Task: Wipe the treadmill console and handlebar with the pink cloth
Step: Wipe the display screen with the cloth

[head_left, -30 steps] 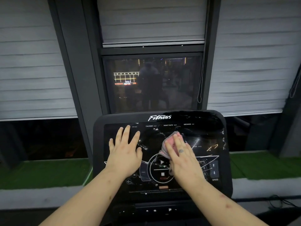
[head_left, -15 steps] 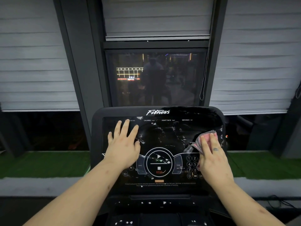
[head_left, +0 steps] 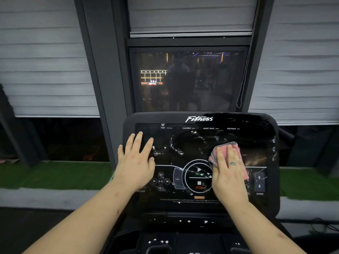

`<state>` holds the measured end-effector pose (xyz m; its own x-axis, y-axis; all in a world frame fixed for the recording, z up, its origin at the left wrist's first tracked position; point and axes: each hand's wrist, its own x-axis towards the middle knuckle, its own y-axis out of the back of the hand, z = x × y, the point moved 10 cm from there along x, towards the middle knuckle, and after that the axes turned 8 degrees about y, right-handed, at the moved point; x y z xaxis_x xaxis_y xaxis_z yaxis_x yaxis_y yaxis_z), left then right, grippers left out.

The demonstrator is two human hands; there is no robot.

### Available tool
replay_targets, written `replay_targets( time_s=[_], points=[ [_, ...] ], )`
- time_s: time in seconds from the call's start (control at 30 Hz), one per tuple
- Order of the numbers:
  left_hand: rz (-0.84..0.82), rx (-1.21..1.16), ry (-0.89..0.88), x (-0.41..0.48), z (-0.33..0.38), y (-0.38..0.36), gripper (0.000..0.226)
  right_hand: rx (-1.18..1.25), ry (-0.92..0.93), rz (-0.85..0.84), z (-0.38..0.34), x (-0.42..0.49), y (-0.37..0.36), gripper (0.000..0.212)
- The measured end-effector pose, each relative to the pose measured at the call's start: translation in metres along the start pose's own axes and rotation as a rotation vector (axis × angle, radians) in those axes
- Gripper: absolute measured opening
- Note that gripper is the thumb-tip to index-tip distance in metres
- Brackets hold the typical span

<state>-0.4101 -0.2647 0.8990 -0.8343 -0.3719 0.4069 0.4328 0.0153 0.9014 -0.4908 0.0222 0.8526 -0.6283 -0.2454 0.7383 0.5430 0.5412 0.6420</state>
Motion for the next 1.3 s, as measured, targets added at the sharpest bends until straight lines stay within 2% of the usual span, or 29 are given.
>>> replay_targets(
  time_s=[0.37,0.6,0.67,0.9,1.3],
  points=[
    [-0.006,0.016,-0.023,-0.008,-0.032,-0.008,0.068,0.014,0.171,-0.006,-0.124,0.02,-0.041,0.058],
    [-0.007,0.011,-0.058,-0.011,-0.035,-0.009,0.068,0.015,0.348,-0.117,-0.197,0.024,-0.069,0.058],
    [-0.008,0.015,-0.061,-0.011,-0.037,-0.01,0.068,0.003,0.395,-0.138,-0.202,0.017,-0.073,0.063],
    [0.005,0.006,-0.039,-0.015,-0.041,-0.013,0.068,-0.059,0.442,-0.206,-0.158,-0.007,-0.06,0.077],
    [0.008,-0.026,0.035,-0.028,-0.033,-0.022,0.072,-0.109,0.18,-0.141,-0.003,-0.034,-0.006,0.079]
  ],
)
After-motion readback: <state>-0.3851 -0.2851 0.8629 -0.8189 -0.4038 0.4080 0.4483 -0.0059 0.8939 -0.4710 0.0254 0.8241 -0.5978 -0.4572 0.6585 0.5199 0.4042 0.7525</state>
